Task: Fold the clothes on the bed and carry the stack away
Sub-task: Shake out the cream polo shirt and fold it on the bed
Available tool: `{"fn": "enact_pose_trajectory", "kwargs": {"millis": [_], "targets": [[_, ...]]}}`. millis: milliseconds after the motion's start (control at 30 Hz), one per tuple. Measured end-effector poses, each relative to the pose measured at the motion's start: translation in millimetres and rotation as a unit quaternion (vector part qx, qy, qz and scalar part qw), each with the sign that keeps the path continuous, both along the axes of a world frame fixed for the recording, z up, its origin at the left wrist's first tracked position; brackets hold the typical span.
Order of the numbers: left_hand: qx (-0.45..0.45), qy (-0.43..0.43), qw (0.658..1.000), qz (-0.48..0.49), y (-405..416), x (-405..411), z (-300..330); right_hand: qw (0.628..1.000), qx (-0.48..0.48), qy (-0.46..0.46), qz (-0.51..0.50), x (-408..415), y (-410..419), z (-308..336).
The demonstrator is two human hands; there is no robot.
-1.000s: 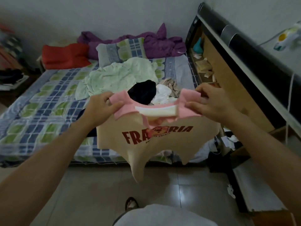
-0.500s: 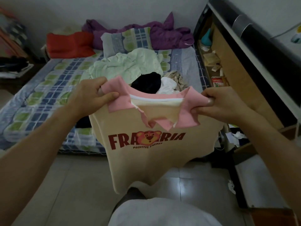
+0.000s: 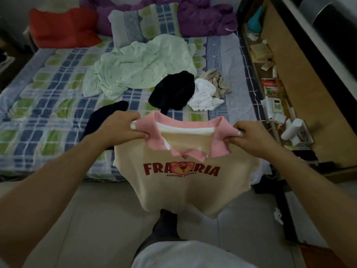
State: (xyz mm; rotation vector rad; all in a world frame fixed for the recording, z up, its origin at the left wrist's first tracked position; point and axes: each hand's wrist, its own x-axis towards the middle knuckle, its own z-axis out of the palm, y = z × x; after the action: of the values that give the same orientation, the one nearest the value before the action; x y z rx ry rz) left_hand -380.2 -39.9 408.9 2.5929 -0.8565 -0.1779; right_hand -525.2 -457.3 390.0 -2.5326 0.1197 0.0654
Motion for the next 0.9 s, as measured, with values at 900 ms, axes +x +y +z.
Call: {"fn": "enact_pose_trajectory", "kwargs": {"millis": [900], "targets": [[-0.018, 0.18, 0.982, 0.063, -56, 338, -189, 0.989, 0.035, 0.125, -0.071, 316, -27, -146]]}}
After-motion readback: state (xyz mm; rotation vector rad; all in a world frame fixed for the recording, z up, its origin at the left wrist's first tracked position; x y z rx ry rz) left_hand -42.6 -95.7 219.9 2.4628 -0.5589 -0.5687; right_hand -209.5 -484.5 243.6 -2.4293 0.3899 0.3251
